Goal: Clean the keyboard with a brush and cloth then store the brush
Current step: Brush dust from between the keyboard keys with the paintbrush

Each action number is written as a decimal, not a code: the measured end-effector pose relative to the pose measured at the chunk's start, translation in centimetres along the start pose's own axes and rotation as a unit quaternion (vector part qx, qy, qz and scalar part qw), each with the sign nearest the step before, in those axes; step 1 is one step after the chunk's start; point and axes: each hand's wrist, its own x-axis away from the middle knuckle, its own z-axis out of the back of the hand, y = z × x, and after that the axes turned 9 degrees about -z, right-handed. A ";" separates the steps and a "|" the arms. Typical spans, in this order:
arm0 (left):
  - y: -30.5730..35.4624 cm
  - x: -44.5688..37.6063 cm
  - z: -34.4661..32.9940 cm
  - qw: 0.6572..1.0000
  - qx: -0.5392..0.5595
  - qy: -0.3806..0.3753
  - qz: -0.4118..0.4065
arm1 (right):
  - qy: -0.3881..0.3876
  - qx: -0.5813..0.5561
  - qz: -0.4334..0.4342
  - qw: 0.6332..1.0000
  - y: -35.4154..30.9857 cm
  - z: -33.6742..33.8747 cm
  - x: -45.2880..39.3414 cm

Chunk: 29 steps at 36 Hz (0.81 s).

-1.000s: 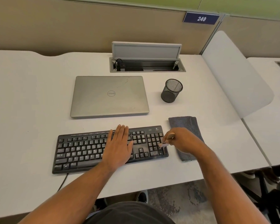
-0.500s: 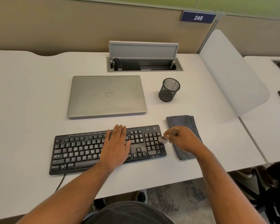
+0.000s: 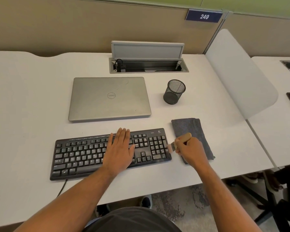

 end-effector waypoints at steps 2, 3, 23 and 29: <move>0.0 0.0 0.0 1.000 0.002 0.000 0.000 | 0.000 0.007 0.000 1.000 0.1 -0.4 0.4; 0.0 0.0 0.0 1.000 0.002 0.000 0.000 | 0.000 0.022 0.000 1.000 0.2 -0.5 0.5; -0.1 0.0 0.0 1.000 0.004 0.001 -0.001 | -0.039 0.138 0.030 0.989 -1.2 -0.9 0.9; -0.1 0.0 0.0 1.000 0.005 0.002 -0.001 | -0.016 0.069 0.069 0.995 -1.0 -1.4 0.8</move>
